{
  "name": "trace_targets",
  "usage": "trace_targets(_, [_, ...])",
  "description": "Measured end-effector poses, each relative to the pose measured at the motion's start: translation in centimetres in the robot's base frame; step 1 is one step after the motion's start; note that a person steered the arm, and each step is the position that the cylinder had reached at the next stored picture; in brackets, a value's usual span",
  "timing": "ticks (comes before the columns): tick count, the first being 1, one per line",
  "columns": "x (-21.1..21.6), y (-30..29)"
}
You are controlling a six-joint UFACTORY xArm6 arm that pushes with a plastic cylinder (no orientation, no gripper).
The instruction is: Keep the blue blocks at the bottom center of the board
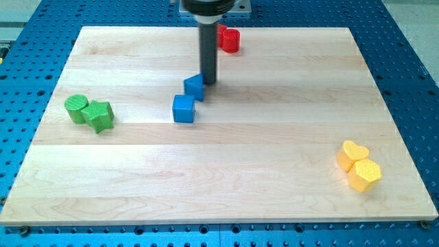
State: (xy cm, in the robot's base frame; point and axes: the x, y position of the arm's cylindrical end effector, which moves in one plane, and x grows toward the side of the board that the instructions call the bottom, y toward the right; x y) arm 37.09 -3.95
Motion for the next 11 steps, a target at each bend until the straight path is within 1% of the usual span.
trace_targets(1, [8.1, -5.0])
trace_targets(2, [13.0, -4.2])
trace_targets(3, [13.8, 3.1])
trace_targets(4, [13.4, 2.6])
trace_targets(5, [9.9, 6.7])
trace_targets(6, [10.4, 10.4])
trace_targets(7, [15.4, 9.6])
trace_targets(8, [20.0, 5.5])
trace_targets(9, [15.0, 5.8])
trace_targets(10, [13.3, 2.0])
trace_targets(11, [18.8, 1.3])
